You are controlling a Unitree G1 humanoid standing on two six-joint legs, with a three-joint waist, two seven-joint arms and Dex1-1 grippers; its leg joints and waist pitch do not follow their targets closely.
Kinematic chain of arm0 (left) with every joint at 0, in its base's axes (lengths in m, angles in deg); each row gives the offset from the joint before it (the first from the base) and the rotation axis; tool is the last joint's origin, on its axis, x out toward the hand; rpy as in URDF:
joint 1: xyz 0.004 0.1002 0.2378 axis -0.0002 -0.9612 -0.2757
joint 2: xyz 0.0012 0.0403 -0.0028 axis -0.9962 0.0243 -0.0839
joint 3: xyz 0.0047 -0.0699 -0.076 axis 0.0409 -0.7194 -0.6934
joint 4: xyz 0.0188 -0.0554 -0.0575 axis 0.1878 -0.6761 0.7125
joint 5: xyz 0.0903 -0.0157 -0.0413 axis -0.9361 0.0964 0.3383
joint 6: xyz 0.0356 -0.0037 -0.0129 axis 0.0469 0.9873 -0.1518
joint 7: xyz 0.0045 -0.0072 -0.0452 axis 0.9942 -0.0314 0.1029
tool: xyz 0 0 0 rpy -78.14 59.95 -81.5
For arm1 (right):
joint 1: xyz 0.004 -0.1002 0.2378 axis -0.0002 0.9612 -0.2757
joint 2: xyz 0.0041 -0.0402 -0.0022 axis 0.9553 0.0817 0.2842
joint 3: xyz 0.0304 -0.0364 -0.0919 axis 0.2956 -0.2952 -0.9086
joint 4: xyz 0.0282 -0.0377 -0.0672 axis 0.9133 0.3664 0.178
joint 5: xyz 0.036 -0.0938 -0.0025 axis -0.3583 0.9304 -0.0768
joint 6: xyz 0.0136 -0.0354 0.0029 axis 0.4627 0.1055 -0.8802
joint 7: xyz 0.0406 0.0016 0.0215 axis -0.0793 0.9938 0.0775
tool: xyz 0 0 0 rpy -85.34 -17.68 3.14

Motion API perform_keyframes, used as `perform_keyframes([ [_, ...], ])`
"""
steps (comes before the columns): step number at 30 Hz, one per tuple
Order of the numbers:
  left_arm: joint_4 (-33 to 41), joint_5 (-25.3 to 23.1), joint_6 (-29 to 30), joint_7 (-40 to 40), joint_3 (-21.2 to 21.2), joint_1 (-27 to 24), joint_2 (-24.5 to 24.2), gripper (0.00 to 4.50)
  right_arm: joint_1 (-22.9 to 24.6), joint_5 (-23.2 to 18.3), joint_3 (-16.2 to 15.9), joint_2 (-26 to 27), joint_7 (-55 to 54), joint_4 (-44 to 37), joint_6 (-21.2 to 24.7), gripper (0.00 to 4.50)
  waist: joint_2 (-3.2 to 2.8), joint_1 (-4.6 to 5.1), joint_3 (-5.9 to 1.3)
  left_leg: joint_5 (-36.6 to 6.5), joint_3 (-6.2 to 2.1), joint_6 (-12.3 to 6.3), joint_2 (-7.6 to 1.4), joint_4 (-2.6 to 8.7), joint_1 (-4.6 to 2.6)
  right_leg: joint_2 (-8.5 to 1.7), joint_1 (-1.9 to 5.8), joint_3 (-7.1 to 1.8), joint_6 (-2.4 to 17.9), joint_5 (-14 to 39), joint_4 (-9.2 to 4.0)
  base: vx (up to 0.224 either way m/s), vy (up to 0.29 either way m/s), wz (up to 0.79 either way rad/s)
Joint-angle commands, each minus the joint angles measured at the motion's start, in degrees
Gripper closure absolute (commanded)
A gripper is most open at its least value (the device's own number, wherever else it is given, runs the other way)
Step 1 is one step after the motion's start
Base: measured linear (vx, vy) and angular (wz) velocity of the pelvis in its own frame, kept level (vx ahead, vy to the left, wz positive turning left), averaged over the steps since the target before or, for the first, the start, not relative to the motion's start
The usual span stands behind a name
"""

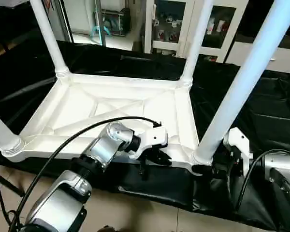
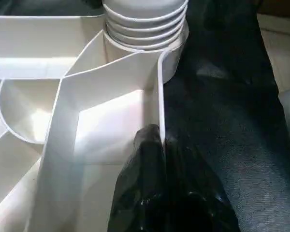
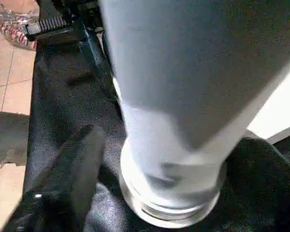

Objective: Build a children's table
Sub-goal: Rotate leg to tighten

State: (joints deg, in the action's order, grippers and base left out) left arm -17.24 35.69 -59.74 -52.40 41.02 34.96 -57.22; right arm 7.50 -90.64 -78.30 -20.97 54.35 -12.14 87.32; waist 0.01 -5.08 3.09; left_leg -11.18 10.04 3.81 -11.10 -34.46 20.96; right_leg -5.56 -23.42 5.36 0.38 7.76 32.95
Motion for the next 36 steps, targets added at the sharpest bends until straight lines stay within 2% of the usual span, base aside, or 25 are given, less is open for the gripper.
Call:
perform_keyframes([
  [1, 1.8, 0.3, 0.0, -0.7, 0.6, 0.1, 0.5, 4.50, -0.8, -0.1, -0.5, -0.2, 1.6, 0.4, -0.2, 1.03, 1.36, 0.21, -3.66, -13.5, -0.45, -4.83, -2.31, 4.49, -0.44, -3.52, 2.63, -2.48, 9.1, 25.6, -4.69, 0.000, 0.000, 0.00],
  [9, 1.5, 0.2, 0.3, -0.7, 0.6, 0.4, 0.6, 4.50, -0.5, 0.6, -1.0, -0.5, 2.3, 0.8, -1.0, 1.73, 1.23, 0.18, -3.75, -13.2, -0.44, -4.80, -2.27, 4.45, -0.36, -3.49, 2.87, -2.45, 9.7, 24.1, -4.47, 0.000, 0.000, 0.00],
  [18, 1.8, 0.1, 0.9, -0.7, 0.6, 0.4, 0.6, 4.50, 0.1, 1.5, -1.6, -0.2, 2.4, 1.5, -1.7, 1.92, 1.18, 0.24, -3.70, -13.7, -0.45, -4.68, -2.28, 4.47, -0.40, -3.45, 2.85, -2.42, 9.8, 24.4, -4.54, 0.000, 0.000, 0.00],
  [20, 0.9, 0.5, 1.8, 1.5, -0.6, 0.9, 1.6, 4.50, -0.8, 2.4, -0.8, 2.7, -3.0, 4.0, -0.7, 1.92, 1.05, 0.28, -3.70, -13.6, -0.47, -4.56, -2.31, 4.49, -0.44, -3.45, 2.79, -2.45, 9.9, 24.3, -4.51, 0.000, 0.000, 0.00],
  [21, 0.4, 0.6, 2.3, 2.6, -1.1, 1.1, 2.1, 4.50, -1.2, 2.7, -0.3, 3.9, -5.2, 5.0, -0.1, 1.92, 1.00, 0.51, -3.59, -14.4, -0.50, -4.23, -2.23, 4.56, -0.31, -3.44, 2.77, -2.34, 9.8, 25.2, -4.69, 0.000, 0.000, 0.00],
  [25, -0.5, 0.7, 3.2, 4.5, -1.9, 1.6, 3.0, 4.50, -2.0, 3.0, 0.3, 5.8, -8.7, 6.7, 1.5, 1.93, 1.18, 1.37, -3.38, -17.2, -0.64, -3.28, -1.84, 4.55, -0.57, -3.29, 2.52, -1.96, 7.4, 31.2, -5.56, 0.000, 0.000, 0.00],
  [26, -2.2, 0.7, 4.5, 7.3, -2.9, 2.6, 4.2, 4.50, -3.3, 3.4, 0.8, 8.2, -13.0, 8.7, 3.9, 1.93, 1.08, 1.49, -3.41, -17.5, -0.72, -3.11, -1.84, 4.54, -0.62, -3.32, 2.57, -1.88, 7.1, 31.8, -5.62, 0.000, 0.000, 0.00],
  [28, -5.6, 0.4, 7.0, 14.2, -4.9, 4.5, 6.8, 4.50, -5.9, 3.5, 1.9, 13.7, -21.2, 11.8, 8.3, 1.93, 1.21, 2.72, -3.31, -19.0, -0.94, -2.24, -1.37, 4.29, -0.43, -3.10, 2.27, -1.19, 6.0, 35.5, -5.91, 0.000, 0.000, 0.00],
  [29, -7.5, 0.4, 9.1, 18.6, -6.1, 5.8, 8.5, 4.50, -7.6, 4.5, 2.2, 16.8, -26.0, 13.6, 9.1, 1.93, 1.27, 2.96, -3.33, -19.2, -1.09, -1.73, -1.30, 4.24, -0.38, -3.10, 2.42, -0.93, 5.3, 36.5, -6.14, 0.000, 0.000, 0.00],
  [30, -9.3, 0.2, 10.8, 22.6, -7.2, 7.0, 9.9, 4.50, -9.1, 5.3, 2.7, 19.4, -30.5, 15.3, 9.4, 1.93, 1.23, 3.71, -3.35, -19.6, -1.40, -1.15, -1.27, 4.28, -0.18, -3.19, 2.50, -0.72, 4.7, 37.0, -6.25, 0.000, 0.000, 0.00],
  [31, -11.0, 0.0, 12.1, 26.7, -8.1, 8.1, 11.2, 4.50, -10.8, 6.8, 3.1, 22.0, -35.6, 17.5, 9.0, 1.94, 1.07, 4.18, -3.50, -20.0, -1.69, -0.59, -1.39, 4.34, 0.06, -3.35, 2.70, -0.45, 4.3, 37.1, -6.28, 0.000, 0.000, 0.00],
  [32, -11.0, 0.0, 12.1, 26.7, -8.1, 8.1, 11.2, 4.50, -10.8, 6.8, 3.1, 22.0, -35.6, 17.5, 9.0, 1.94, 0.98, 4.54, -3.55, -20.4, -1.77, -0.39, -1.35, 4.30, 0.06, -3.34, 2.64, -0.32, 4.3, 36.8, -6.30, 0.000, 0.000, 0.00],
  [33, -13.6, -0.2, 12.7, 33.5, -9.6, 9.8, 13.0, 4.50, -13.1, 8.7, 3.7, 25.3, -42.6, 21.1, 7.4, 1.94, 0.87, 5.12, -3.67, -20.5, -1.88, -0.55, -1.29, 4.36, 0.19, -3.42, 2.86, -0.14, 4.3, 35.7, -6.54, 0.000, 0.000, 0.00],
  [34, -13.7, -0.2, 12.7, 33.7, -9.7, 9.9, 13.1, 4.50, -13.1, 8.8, 3.7, 25.4, -42.8, 21.2, 7.3, 1.94, 0.87, 5.28, -3.65, -20.7, -1.95, -0.64, -1.35, 4.42, 0.09, -3.42, 2.86, -0.04, 4.4, 35.2, -6.67, 0.000, 0.000, 0.00],
  [36, -17.4, -0.5, 10.5, 42.6, -11.3, 12.6, 15.6, 4.50, -17.3, 9.9, 5.5, 31.3, -54.1, 28.2, 3.8, 1.94, 0.71, 5.69, -3.66, -21.3, -1.61, -1.72, -1.27, 4.38, -0.42, -3.33, 2.51, -0.05, 5.6, 32.9, -7.10, 0.000, 0.000, 0.00],
])
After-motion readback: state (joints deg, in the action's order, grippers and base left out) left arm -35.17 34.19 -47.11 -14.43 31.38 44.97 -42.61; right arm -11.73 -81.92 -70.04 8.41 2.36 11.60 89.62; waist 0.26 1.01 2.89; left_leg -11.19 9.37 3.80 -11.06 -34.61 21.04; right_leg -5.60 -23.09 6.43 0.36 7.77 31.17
